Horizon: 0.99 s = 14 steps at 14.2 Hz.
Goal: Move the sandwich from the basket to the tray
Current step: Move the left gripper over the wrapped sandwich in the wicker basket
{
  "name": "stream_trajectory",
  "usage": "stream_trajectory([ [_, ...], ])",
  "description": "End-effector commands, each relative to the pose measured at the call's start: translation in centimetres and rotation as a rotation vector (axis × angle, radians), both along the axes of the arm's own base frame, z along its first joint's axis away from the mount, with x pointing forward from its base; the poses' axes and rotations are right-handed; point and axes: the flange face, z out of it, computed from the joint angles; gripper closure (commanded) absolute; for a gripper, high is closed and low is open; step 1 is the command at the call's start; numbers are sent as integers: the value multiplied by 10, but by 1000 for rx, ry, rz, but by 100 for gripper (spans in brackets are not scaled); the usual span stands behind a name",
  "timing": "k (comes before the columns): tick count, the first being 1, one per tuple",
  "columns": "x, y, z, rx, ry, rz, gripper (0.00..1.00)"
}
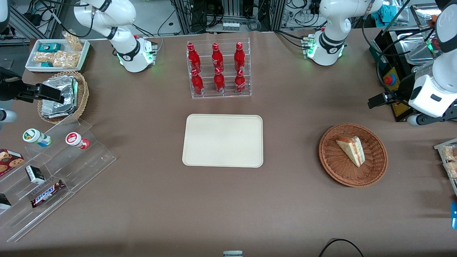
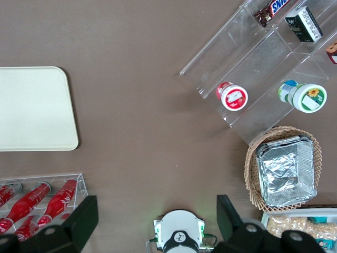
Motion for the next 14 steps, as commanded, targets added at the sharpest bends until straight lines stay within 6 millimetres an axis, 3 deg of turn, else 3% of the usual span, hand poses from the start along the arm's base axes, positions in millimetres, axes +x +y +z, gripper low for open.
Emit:
stream_trajectory([
  [1,1,11,-13,12,47,48,0],
  [2,4,25,-25,17,78,95,0],
  [6,11,40,-87,81,94,105,0],
  [9,2,40,-143,83,37,103,0],
  [14,-11,55,-203,76,-53,132,0],
])
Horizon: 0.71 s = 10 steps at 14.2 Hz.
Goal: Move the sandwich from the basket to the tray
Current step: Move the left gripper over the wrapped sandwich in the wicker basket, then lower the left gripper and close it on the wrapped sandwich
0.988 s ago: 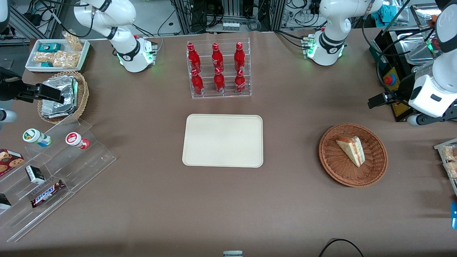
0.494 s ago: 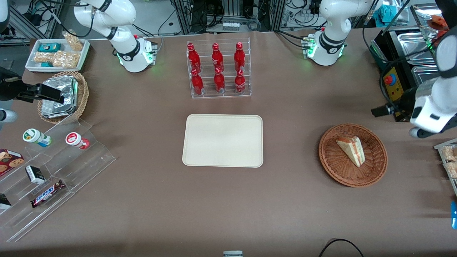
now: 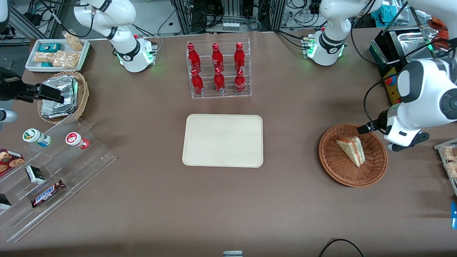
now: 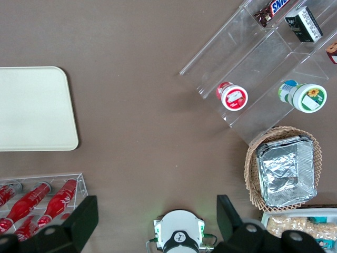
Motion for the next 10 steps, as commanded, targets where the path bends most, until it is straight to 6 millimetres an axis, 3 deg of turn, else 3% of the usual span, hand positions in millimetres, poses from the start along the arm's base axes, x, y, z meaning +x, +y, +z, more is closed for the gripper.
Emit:
stream_trajectory([
  [1,-17,8,-15,15,-61,26,0],
  [5,-24,7,-55,16,-155,84,0],
  [10,-15,5,-77,6,-192,80,0],
])
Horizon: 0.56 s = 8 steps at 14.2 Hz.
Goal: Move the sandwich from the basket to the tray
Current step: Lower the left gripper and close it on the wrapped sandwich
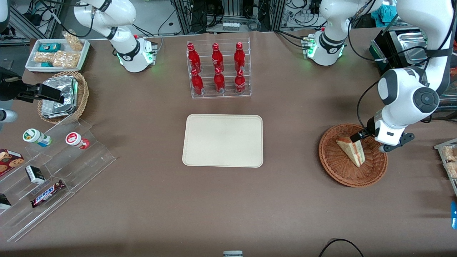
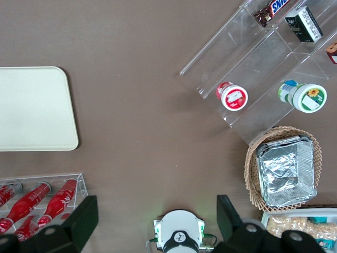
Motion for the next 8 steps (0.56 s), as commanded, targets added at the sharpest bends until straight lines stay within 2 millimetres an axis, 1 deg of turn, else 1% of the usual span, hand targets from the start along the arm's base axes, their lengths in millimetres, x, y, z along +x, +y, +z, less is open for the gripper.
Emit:
stream_trajectory([
  [1,3,-2,-8,1,-19,14,0],
  [3,5,-5,-13,-1,-30,9,0],
  [8,8,-9,-35,-7,-43,26,0],
])
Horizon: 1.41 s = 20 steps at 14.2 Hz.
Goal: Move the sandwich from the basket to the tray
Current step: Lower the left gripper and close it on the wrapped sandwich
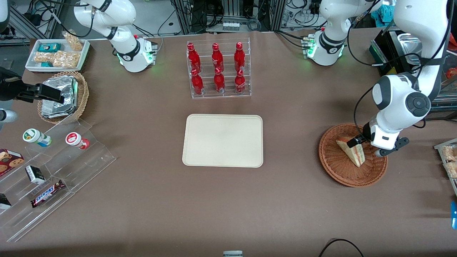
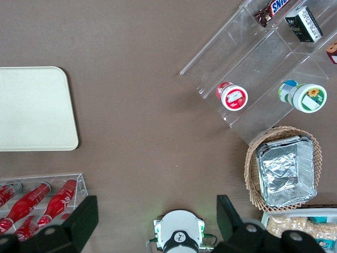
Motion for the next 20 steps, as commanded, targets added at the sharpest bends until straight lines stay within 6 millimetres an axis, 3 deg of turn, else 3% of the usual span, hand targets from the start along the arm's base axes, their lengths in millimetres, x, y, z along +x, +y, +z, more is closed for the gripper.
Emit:
stream_trajectory([
  [1,0,-3,-11,3,-2,11,0],
  [5,-1,-5,-22,0,18,7,13],
  [12,0,-4,-27,-3,24,11,73],
  [16,12,-9,3,1,18,24,80],
  [20,7,-54,48,7,77,-59,80],
])
